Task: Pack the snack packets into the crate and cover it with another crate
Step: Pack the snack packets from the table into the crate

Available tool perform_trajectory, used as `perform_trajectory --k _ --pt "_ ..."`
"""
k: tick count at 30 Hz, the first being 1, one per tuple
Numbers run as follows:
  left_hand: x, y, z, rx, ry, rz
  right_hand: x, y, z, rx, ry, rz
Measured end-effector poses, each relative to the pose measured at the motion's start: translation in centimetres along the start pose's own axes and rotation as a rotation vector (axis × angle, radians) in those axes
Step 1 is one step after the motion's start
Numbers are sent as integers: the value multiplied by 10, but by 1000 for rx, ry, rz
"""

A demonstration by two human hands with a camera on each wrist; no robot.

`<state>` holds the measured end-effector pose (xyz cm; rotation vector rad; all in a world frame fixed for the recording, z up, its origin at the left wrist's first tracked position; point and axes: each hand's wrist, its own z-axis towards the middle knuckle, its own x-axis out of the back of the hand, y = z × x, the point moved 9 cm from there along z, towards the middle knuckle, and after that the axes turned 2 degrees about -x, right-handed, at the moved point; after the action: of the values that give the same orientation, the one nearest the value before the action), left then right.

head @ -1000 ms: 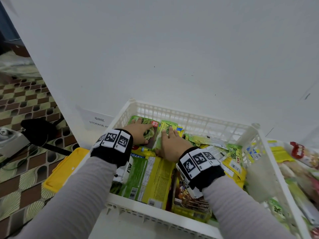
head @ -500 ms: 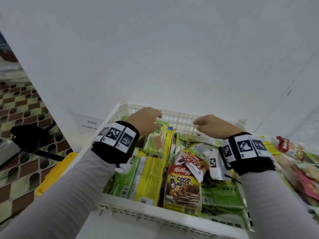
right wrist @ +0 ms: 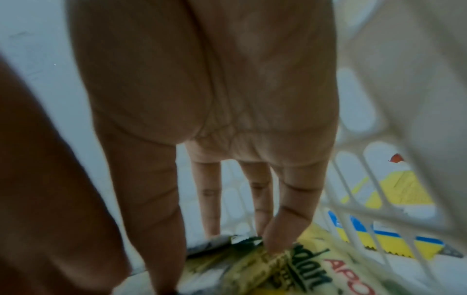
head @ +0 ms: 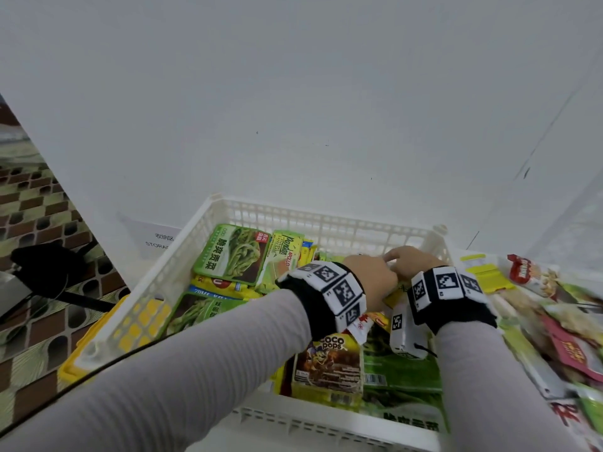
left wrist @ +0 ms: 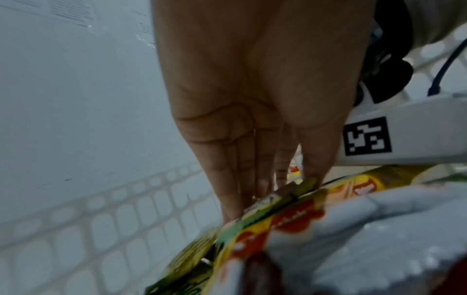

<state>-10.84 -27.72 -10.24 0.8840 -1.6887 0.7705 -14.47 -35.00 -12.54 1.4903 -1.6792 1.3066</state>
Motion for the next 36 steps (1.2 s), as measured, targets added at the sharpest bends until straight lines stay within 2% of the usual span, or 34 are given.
perform_trajectory --k 4,11,12,14,18,20,23,25,27,33,36 --pt "-8 2 5 60 -102 2 2 1 4 18 67 2" --pt "5 -7 -12 61 -79 37 14 6 9 -6 193 21" --pt "9 -13 -16 87 -51 15 19 7 8 -4 227 43" --pt "22 -32 -25 151 64 -167 32 10 7 6 318 101" --pt "57 -72 -56 190 331 -522 53 9 4 81 401 443" --pt "67 -90 -74 212 391 -637 61 5 0 129 435 566" --pt "71 -111 -101 219 408 -854 66 -1 -9 158 480 727" --pt "64 -121 -114 218 354 -981 67 0 -13 153 495 829" --pt "47 -125 -123 230 223 -1045 65 -3 -16 165 487 880" --pt "-30 -121 -127 330 -275 -842 48 -27 -14 254 328 922" --pt "-56 -113 -121 362 -392 -741 37 -37 -14 273 244 930"
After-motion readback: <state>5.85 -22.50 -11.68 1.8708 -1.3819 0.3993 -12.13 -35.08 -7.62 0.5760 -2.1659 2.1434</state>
